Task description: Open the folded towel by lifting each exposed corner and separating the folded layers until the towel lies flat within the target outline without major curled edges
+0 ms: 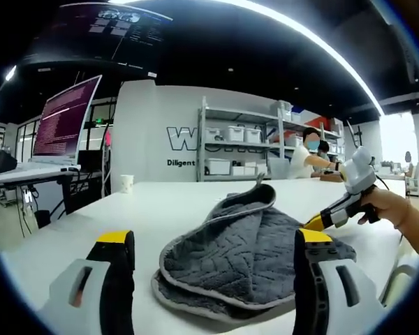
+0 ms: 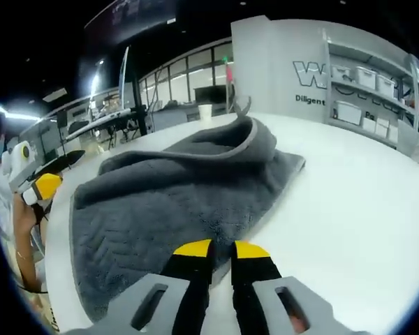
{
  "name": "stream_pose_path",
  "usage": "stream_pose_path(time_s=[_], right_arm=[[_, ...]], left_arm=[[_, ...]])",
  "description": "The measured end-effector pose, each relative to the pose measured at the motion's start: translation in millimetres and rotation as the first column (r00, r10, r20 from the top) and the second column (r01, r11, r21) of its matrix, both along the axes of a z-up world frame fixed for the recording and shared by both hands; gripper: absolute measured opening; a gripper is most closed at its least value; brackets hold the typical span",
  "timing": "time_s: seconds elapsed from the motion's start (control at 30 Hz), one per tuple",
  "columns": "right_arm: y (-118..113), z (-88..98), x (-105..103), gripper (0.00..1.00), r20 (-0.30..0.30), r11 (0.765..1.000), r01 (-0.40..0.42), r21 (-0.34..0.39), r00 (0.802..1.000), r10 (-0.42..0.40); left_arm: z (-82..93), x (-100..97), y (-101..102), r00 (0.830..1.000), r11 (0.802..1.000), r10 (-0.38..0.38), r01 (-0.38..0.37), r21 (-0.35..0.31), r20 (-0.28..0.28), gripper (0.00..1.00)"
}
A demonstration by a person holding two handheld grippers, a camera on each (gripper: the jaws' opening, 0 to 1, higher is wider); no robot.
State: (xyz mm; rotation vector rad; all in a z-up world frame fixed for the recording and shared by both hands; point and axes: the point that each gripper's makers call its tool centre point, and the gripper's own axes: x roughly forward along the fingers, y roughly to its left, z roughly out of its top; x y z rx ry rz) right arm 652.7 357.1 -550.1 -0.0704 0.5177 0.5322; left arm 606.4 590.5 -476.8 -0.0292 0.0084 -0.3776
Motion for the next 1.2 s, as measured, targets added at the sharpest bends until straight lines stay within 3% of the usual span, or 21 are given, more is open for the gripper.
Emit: stream_pose_path(time_s=[0.4,1.2], right_arm=[[-3.6,0.9,-1.3,0.00,0.013,1.000,-0.016,0.001,1.000,0.016],[-59.9,0.5,-11.1,0.00,0.011,0.998,0.048,0.038,0.999,-0.049]], left_arm=[[0.1,-0.5,-0.8,1.000,1.000,-0.003,0.003,0.006,-0.004,0.92],[-2.6,-1.5,-9.5,1.000,0.999,-0.029,0.029,0.021,-0.008,0.91]])
